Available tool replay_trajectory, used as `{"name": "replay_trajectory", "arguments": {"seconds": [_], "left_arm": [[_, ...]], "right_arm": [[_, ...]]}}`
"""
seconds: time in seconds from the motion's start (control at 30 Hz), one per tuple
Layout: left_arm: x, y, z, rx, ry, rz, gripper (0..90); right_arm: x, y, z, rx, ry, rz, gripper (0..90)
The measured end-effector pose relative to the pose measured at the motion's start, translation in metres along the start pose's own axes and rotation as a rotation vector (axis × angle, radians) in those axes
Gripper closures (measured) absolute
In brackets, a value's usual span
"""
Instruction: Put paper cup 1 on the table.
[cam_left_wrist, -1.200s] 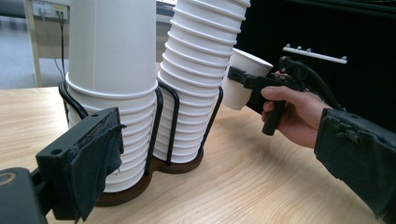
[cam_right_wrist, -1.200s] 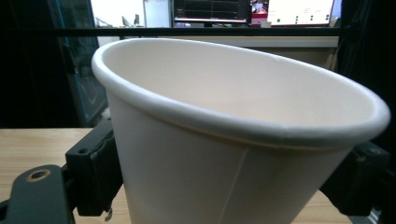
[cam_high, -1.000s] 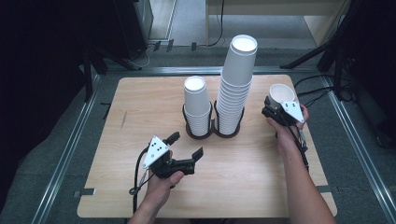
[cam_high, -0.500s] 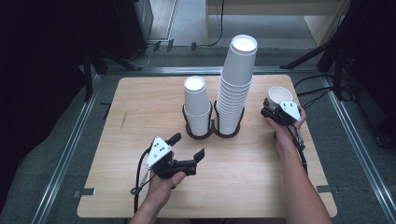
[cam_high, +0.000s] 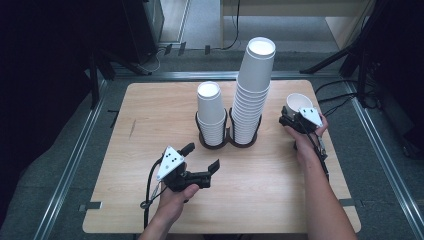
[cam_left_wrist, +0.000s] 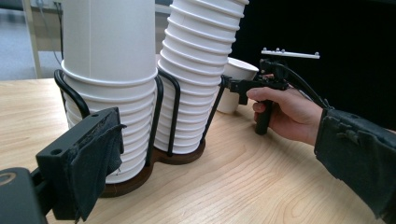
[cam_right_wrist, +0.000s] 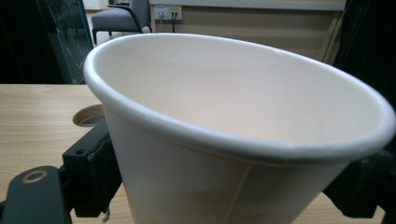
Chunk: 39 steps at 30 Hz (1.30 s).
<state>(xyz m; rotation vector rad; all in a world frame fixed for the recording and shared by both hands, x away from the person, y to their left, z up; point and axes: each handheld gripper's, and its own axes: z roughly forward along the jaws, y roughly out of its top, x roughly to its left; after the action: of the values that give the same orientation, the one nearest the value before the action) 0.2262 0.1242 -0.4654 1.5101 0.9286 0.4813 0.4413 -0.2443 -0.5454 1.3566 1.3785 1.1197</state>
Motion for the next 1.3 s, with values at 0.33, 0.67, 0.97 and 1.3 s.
{"name": "replay_trajectory", "arguments": {"seconds": [0.33,0.67,0.97,1.3], "left_arm": [[0.0,0.0,0.0,0.003,-0.001,0.001,1.4],[0.001,-0.002,0.002,0.009,-0.001,-0.001,1.3],[-0.003,-0.004,0.005,0.017,-0.007,0.006,1.4],[-0.003,-0.004,0.006,0.02,-0.018,-0.007,1.4]], "right_arm": [[-0.003,-0.002,-0.002,0.05,0.045,0.03,0.0],[-0.005,-0.004,-0.014,0.043,0.05,0.038,0.0],[-0.006,-0.005,-0.043,0.03,0.077,0.01,0.0],[-0.011,-0.004,-0.068,0.006,0.099,0.05,0.0]]}}
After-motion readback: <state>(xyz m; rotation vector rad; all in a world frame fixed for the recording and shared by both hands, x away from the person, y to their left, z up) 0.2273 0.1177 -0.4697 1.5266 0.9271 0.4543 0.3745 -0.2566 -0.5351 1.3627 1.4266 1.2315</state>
